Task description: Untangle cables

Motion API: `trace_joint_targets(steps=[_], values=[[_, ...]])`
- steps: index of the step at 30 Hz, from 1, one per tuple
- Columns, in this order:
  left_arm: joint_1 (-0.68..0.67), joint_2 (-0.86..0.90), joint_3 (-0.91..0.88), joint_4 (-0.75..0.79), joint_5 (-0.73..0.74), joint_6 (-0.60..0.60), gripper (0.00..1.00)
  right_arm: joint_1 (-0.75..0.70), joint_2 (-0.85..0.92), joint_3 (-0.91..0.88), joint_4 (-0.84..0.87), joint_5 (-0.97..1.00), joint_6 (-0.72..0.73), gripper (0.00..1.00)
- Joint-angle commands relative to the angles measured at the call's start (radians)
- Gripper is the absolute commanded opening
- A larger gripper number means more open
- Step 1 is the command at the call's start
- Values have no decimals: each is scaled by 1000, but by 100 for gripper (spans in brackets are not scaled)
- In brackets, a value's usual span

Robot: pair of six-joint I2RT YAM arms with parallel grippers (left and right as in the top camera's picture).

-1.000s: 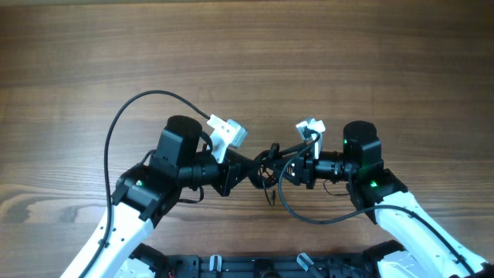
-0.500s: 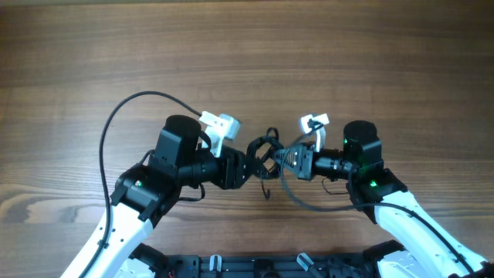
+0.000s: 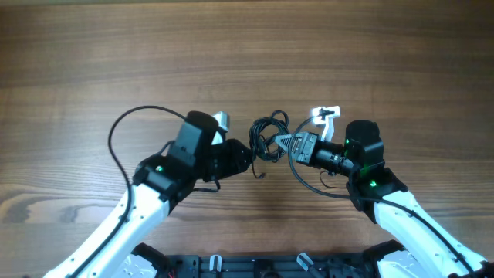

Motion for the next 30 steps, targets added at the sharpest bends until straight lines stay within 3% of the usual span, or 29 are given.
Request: trace_joint_targets(steps=[1,9,12,19,28,30], values=[[-44,32,13,35,-18,-67,31,-3,5,5,10,15,27,4],[-90,32,13,157,-17,-66,46,-3,5,5,8,32,25,4],[-90,32,13,161,-63,-66,47,-3,5,5,3,20,26,4],[-90,33,13,161,-121,-66,22,-3,5,5,4,-82,30,4],[-90,53,13,161,-127,-66,4,-2,5,5,23,-138,109,5],[-90,58,13,161,-137,-61,4,-2,5,5,22,-160,107,6]])
